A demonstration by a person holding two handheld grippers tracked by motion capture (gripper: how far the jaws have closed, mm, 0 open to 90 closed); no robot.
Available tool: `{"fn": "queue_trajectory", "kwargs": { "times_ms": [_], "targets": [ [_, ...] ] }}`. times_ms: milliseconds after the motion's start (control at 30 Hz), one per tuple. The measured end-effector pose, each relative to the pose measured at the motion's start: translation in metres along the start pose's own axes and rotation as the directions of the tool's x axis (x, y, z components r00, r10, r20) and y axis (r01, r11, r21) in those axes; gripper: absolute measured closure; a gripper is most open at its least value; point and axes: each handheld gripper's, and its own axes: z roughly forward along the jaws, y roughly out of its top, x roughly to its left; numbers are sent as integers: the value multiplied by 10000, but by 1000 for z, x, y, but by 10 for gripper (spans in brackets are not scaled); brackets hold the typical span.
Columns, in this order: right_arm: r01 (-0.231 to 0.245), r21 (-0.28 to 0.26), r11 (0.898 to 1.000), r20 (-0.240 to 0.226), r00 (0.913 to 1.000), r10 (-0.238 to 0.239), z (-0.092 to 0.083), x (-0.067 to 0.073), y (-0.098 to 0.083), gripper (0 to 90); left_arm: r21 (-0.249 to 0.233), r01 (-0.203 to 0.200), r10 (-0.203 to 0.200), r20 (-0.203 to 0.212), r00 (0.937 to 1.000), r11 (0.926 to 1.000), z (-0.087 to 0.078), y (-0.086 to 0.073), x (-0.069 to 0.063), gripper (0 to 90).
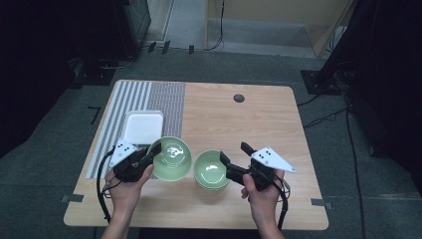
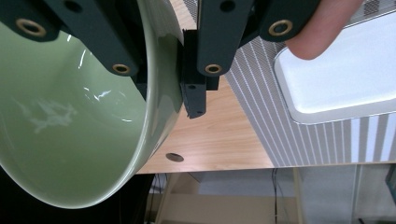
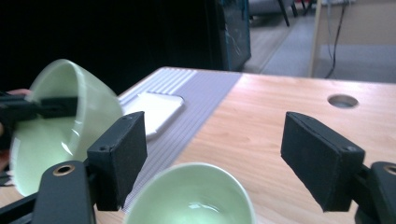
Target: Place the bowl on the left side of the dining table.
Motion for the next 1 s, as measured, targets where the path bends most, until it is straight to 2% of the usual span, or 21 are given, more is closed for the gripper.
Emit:
{"fn": "queue_trajectory", "kwargs": {
  "times_ms": [33,67,100,200,267,300,400,433,533,600,667,700,867,933,967,1000],
  "targets": [
    [-69,54,10000,48,10000,68,0,-4,-1,228,-10,41,-41,-16,10000,10000,0,0,1,830],
    [-18,177,9998,299,9996,13,1,-11,-3,229,-9,132,-132,-71,9999,9999,-1,0,5,831],
    [-18,177,9998,299,9996,13,1,-11,-3,229,-9,132,-132,-71,9999,9999,-1,0,5,831],
    [-135,344,9993,535,9985,116,2,-23,-8,221,-20,235,-235,-153,9996,9997,-2,0,9,830],
    [-177,466,9988,853,9963,136,3,-36,-15,219,-67,302,-303,-126,9995,9995,-4,0,13,830],
    [-177,466,9988,853,9963,136,3,-36,-15,219,-67,302,-303,-126,9995,9995,-4,0,13,830],
    [-287,642,9975,1361,9905,197,4,-54,-26,218,-157,410,-412,-153,9990,9990,-6,0,15,831],
    [-287,642,9975,1361,9905,197,4,-54,-26,218,-165,393,-396,-201,9990,9991,-6,0,16,831],
    [-286,773,9966,1754,9844,147,4,-66,-32,217,-176,423,-430,-410,9982,9989,-6,-1,18,830],
    [-271,921,9954,2076,9782,74,4,-76,-38,210,-137,439,-446,-499,9978,9989,-5,-2,20,830],
    [-478,1200,9916,2392,9708,179,6,-88,-46,202,-84,443,-447,-537,9976,9990,-3,-4,22,829],
    [-478,1200,9916,2392,9708,179,6,-88,-46,202,-84,443,-447,-537,9976,9990,-3,-4,22,830],
    [-715,1745,9821,3084,9511,144,10,-109,-63,193,11,519,-517,-595,9969,9987,-1,-7,25,831],
    [-991,1870,9773,3296,9436,326,10,-117,-69,192,23,581,-578,-644,9962,9983,-1,-8,27,831],
    [-1106,1947,9746,3474,9370,369,9,-123,-73,192,17,576,-573,-668,9961,9983,-1,-8,28,831],
    [-1224,2137,9692,3769,9256,338,10,-132,-78,192,17,585,-583,-683,9960,9983,-1,-8,29,832]
  ]
}}
